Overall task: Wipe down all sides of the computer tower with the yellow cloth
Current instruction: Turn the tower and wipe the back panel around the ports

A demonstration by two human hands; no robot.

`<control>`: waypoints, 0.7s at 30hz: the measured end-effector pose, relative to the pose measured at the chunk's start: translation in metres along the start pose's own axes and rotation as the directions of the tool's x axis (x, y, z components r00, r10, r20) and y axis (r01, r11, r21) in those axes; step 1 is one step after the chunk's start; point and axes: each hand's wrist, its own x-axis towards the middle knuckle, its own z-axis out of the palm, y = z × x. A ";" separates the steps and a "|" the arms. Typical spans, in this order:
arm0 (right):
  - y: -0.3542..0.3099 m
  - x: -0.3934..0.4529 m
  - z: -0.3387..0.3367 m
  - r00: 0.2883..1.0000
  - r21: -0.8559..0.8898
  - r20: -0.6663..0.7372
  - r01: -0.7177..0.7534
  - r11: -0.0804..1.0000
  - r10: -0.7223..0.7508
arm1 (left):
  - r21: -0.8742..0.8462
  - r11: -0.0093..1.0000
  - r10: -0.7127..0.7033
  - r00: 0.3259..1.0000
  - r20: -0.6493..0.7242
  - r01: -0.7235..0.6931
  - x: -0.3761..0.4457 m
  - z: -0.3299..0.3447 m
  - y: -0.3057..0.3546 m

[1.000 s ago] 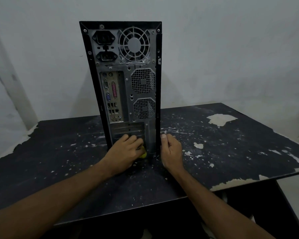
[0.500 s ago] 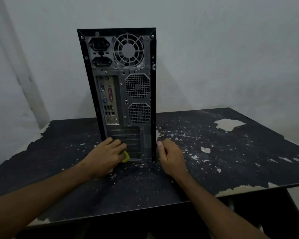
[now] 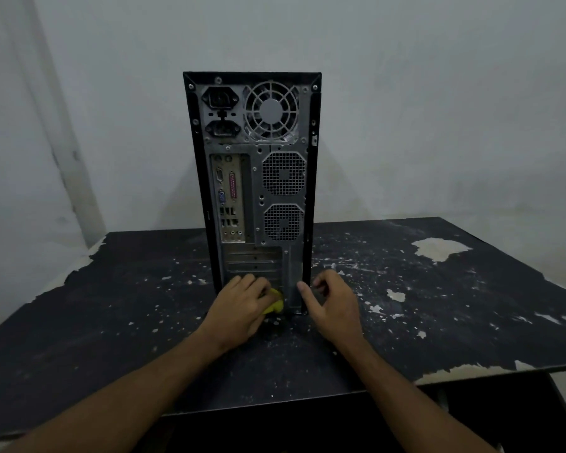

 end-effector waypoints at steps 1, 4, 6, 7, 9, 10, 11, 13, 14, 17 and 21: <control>0.001 0.001 0.000 1.000 0.012 -0.008 -0.006 1.000 0.006 | -0.018 1.000 -0.008 1.000 -0.027 0.008 0.002 0.000 -0.001; 0.002 0.001 0.000 0.999 0.036 -0.011 -0.039 0.999 0.039 | -0.045 0.998 -0.043 0.990 -0.132 0.037 0.010 -0.007 -0.007; 0.001 0.001 -0.001 0.999 0.041 -0.014 -0.049 0.998 0.050 | -0.062 0.996 -0.073 0.981 -0.180 0.063 0.015 -0.012 -0.011; 0.001 0.001 -0.001 0.998 0.043 -0.016 -0.052 0.998 0.053 | -0.062 0.996 -0.079 0.979 -0.186 0.068 0.015 -0.013 -0.012; 0.000 0.001 -0.001 0.998 0.063 -0.024 -0.054 0.997 0.056 | -0.063 0.996 -0.079 0.978 -0.192 0.069 0.011 -0.013 -0.012; 0.000 0.001 -0.001 0.998 0.078 -0.036 -0.056 0.995 0.059 | -0.069 0.995 -0.083 0.977 -0.197 0.071 0.008 -0.012 -0.012; 0.000 0.002 -0.001 0.997 0.089 -0.049 -0.058 0.994 0.063 | -0.078 0.994 -0.096 0.973 -0.209 0.082 0.005 -0.012 -0.012; -0.001 0.003 -0.001 0.995 0.089 -0.071 -0.058 0.994 0.065 | -0.120 0.984 -0.155 0.957 -0.244 0.128 -0.001 -0.014 -0.015; -0.001 0.003 -0.001 0.995 0.083 -0.079 -0.057 0.995 0.064 | -0.146 0.978 -0.183 0.948 -0.259 0.149 -0.005 -0.015 -0.017; -0.008 0.001 -0.004 0.996 0.063 -0.092 -0.016 0.998 0.021 | -0.242 0.954 -0.243 0.926 -0.288 0.176 -0.017 -0.023 -0.017; -0.045 -0.006 0.001 0.996 0.083 -0.066 0.062 0.995 -0.056 | -0.528 0.792 -0.482 0.845 -0.231 0.307 -0.017 -0.046 0.000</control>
